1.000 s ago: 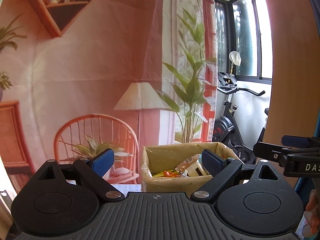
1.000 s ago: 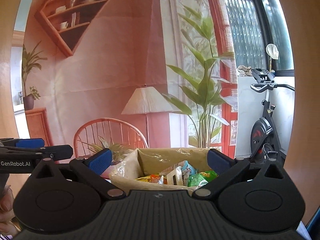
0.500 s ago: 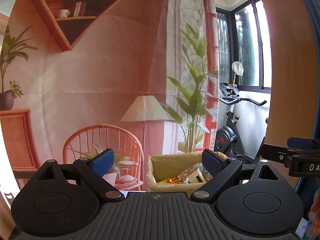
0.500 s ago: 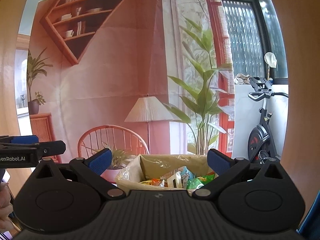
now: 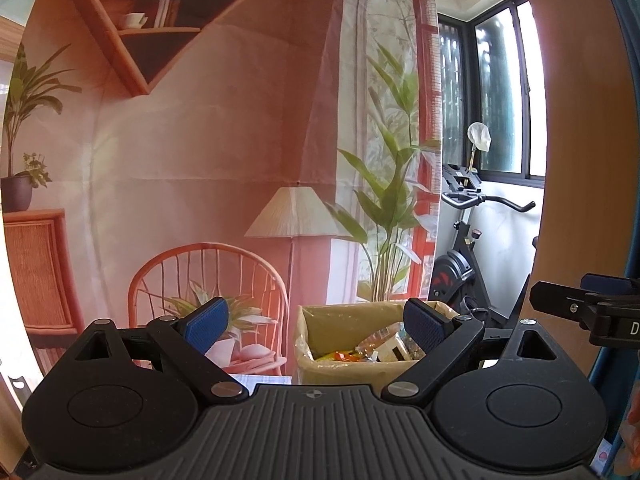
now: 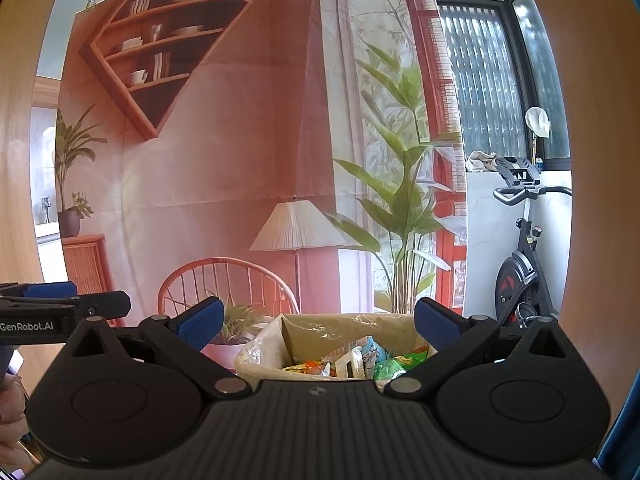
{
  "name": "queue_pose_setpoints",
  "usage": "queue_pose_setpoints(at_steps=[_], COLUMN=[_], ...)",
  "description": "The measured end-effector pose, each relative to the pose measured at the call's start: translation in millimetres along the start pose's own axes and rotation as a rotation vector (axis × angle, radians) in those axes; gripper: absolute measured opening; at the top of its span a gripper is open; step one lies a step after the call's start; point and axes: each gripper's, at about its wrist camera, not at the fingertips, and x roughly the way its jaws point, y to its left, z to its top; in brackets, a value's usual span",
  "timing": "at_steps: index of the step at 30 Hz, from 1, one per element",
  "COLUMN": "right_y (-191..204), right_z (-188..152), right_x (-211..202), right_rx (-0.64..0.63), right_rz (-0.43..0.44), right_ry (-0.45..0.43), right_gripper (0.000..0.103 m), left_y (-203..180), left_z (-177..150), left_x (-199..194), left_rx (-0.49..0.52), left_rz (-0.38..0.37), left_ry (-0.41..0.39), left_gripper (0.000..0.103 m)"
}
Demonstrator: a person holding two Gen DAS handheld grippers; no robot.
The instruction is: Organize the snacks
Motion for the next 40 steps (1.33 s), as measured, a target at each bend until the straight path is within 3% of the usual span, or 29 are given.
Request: queue_pose_setpoints(at_steps=[40], right_y=[0.8], right_z=[4.1], right_x=[-3.8], right_rx=[-0.002], right_rz=[-0.005], right_ry=[0.005], right_gripper=[0.103], left_y=[5.7], left_z=[-1.1], left_x=[-1.0], left_rx=[-0.019], left_rz=[0.024], left_ry=[0.005], left_gripper=[0.096])
